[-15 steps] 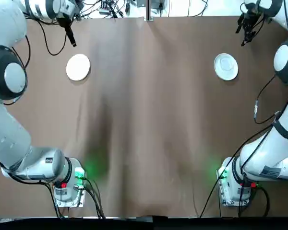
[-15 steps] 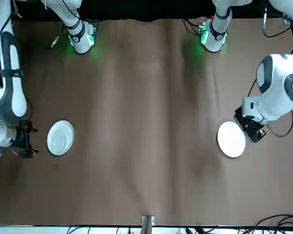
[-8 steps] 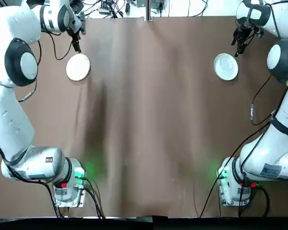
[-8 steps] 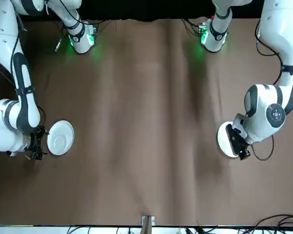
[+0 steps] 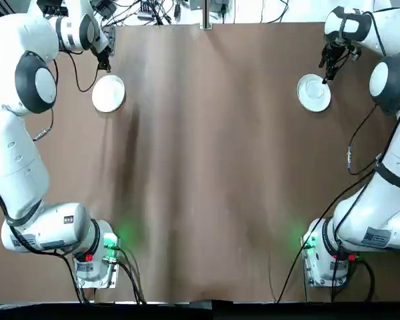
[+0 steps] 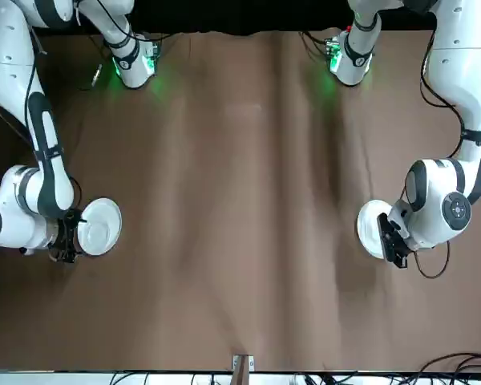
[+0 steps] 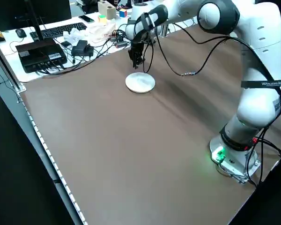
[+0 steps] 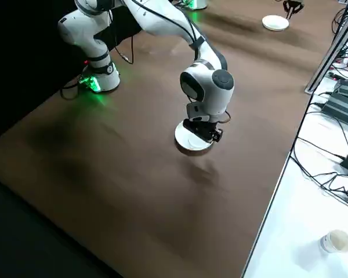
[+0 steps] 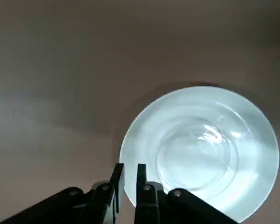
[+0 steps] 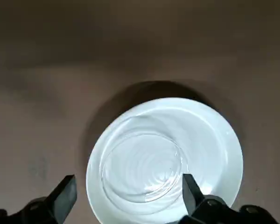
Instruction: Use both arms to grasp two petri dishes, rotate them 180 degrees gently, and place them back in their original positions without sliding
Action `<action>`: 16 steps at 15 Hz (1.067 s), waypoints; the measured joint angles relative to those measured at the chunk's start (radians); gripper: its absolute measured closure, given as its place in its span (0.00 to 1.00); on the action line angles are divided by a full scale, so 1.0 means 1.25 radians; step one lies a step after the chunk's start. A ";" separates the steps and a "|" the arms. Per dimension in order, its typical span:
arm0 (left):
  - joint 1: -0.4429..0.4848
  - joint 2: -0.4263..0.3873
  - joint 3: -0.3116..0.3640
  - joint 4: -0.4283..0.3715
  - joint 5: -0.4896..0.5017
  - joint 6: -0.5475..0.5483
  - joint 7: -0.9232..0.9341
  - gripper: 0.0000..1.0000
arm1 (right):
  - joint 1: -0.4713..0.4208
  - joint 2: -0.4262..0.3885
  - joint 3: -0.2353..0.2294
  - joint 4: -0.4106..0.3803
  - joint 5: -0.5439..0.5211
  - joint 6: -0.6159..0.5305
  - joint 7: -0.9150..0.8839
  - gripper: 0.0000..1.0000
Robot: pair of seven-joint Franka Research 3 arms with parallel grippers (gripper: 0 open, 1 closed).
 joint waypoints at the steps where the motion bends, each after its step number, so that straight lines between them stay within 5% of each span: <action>1: 0.014 0.006 -0.009 0.000 0.000 0.001 0.012 0.82 | 0.000 0.002 0.000 -0.002 0.000 0.003 0.002 0.00; 5: 0.033 0.031 -0.024 -0.003 0.000 0.013 0.042 0.80 | 0.002 0.029 0.002 -0.005 0.005 0.012 0.008 0.00; 9: 0.033 0.036 -0.029 -0.014 0.000 0.041 0.042 0.67 | 0.006 0.041 0.004 -0.005 0.007 0.017 0.009 0.00; 16: 0.033 0.040 -0.032 -0.051 0.000 0.083 0.042 0.67 | 0.007 0.050 0.006 -0.005 0.007 0.026 0.009 0.00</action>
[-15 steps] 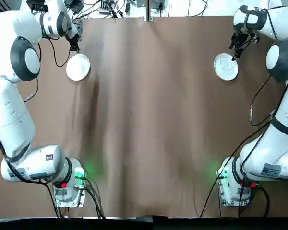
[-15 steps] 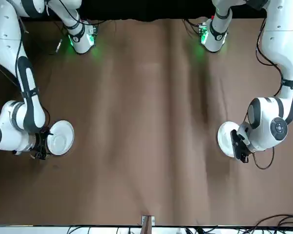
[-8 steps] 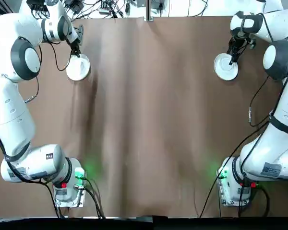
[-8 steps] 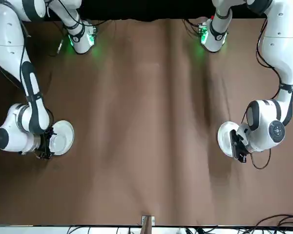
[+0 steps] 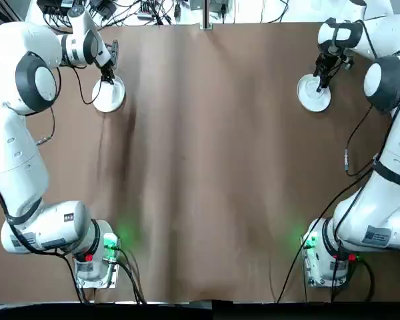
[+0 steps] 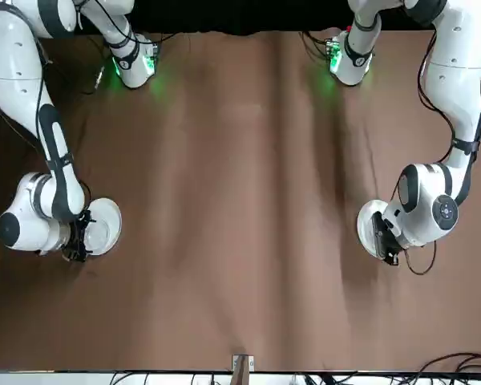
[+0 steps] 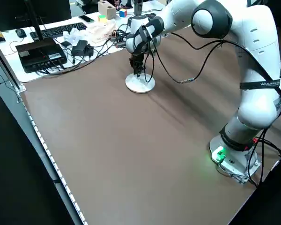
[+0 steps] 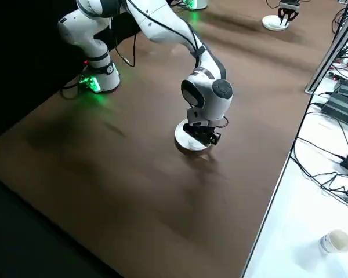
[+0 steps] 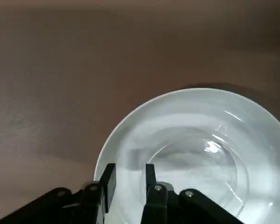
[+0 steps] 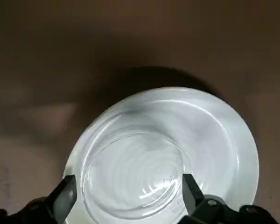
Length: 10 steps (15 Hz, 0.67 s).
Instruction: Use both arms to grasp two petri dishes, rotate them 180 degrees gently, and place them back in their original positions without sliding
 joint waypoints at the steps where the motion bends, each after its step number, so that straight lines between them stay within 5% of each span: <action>1: 0.000 0.000 0.000 0.000 0.000 0.000 0.000 0.67 | 0.000 0.001 0.000 0.000 0.000 0.001 0.000 0.00; 10: 0.021 0.002 0.000 -0.038 0.000 0.043 0.021 0.67 | 0.006 0.008 0.001 0.000 0.000 0.008 0.006 0.00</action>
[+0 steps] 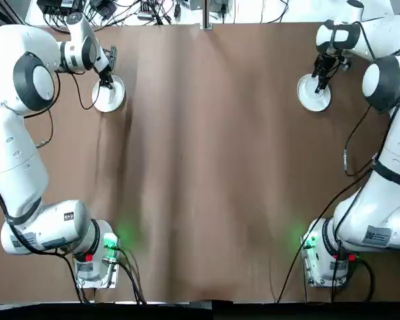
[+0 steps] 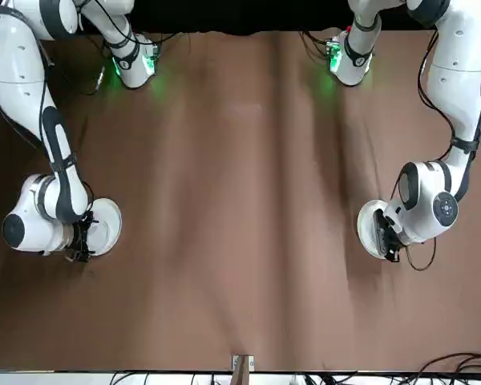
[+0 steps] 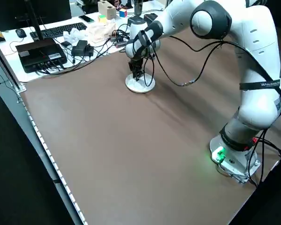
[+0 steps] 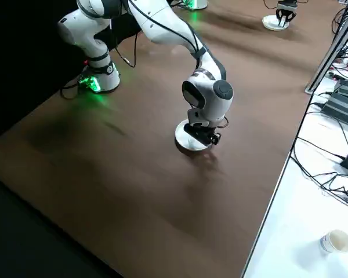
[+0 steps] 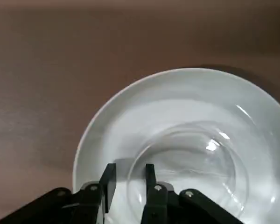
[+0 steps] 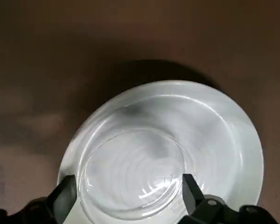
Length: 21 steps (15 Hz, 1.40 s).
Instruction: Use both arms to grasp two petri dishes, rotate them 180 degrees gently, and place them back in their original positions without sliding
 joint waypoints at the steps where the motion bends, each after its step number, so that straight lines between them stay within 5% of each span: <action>1: 0.000 0.001 0.000 -0.004 0.000 0.004 0.001 0.67 | 0.000 0.000 0.000 0.001 0.000 0.003 0.000 0.00; 8: 0.000 0.001 0.000 -0.004 0.000 0.005 0.001 0.67 | 0.006 0.001 -0.001 0.005 0.000 0.016 0.018 0.00; 12: 0.000 0.000 0.000 -0.001 0.000 0.007 -0.001 0.95 | 0.008 0.003 -0.001 0.007 -0.001 0.021 0.025 0.00; 18: 0.002 -0.002 0.000 0.021 0.000 -0.009 -0.099 0.96 | 0.023 0.003 -0.001 0.008 -0.001 0.023 0.045 0.02; 21: 0.007 -0.010 0.000 0.073 0.000 -0.096 -0.151 0.96 | 0.023 0.003 -0.002 0.008 -0.001 0.024 0.047 0.30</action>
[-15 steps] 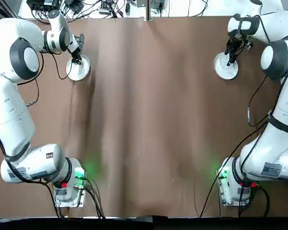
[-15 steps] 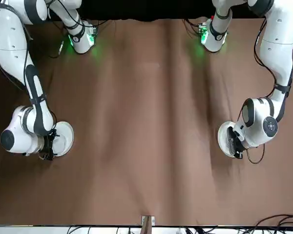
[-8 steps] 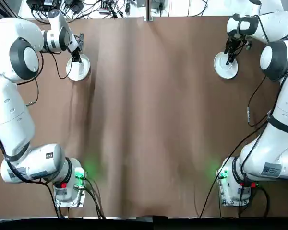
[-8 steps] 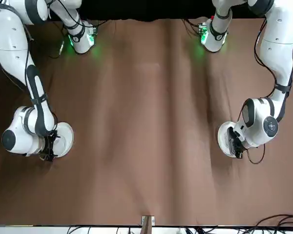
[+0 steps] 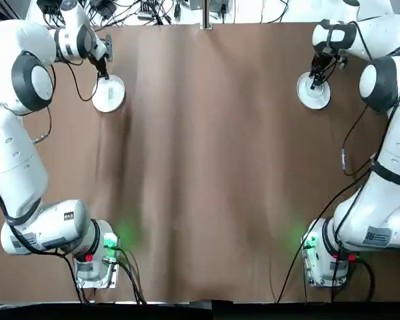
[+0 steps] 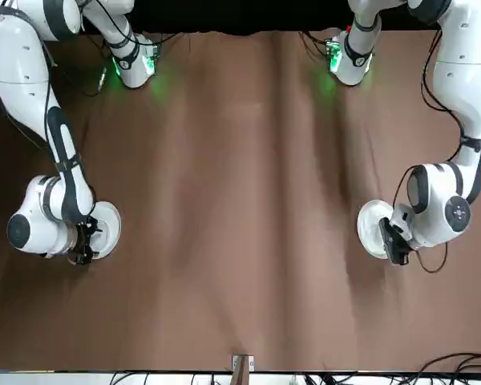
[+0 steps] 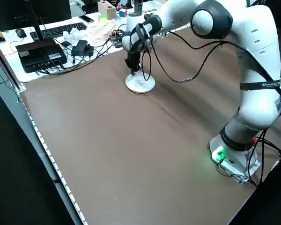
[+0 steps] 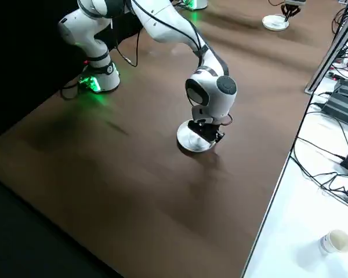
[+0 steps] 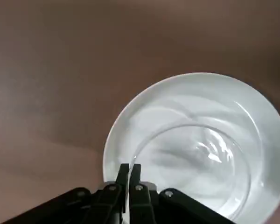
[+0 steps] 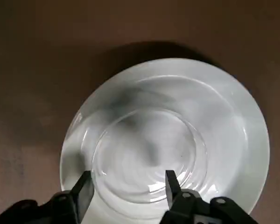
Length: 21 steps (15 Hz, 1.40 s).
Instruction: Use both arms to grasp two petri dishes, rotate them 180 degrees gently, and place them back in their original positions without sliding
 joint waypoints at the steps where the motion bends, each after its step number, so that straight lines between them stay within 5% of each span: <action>1: 0.004 -0.005 0.000 0.013 0.000 -0.023 -0.033 0.96 | 0.000 0.000 0.000 0.000 0.000 0.000 0.000 0.30; 3: 0.013 -0.017 0.000 0.023 0.000 -0.042 -0.135 0.96 | 0.000 0.000 -0.001 0.000 0.000 0.000 0.000 0.49; 7: 0.017 -0.036 0.001 0.042 0.000 -0.097 -0.403 0.96 | 0.000 0.000 -0.002 0.001 -0.001 0.000 0.000 0.58; 14: 0.007 -0.075 -0.007 0.052 0.000 -0.181 -0.932 0.96 | -0.002 0.001 -0.006 0.001 -0.002 0.001 0.000 0.96; 21: 0.008 -0.081 -0.010 0.047 -0.001 -0.183 -1.366 0.96 | 0.004 0.001 -0.003 0.003 -0.019 0.000 -0.025 0.96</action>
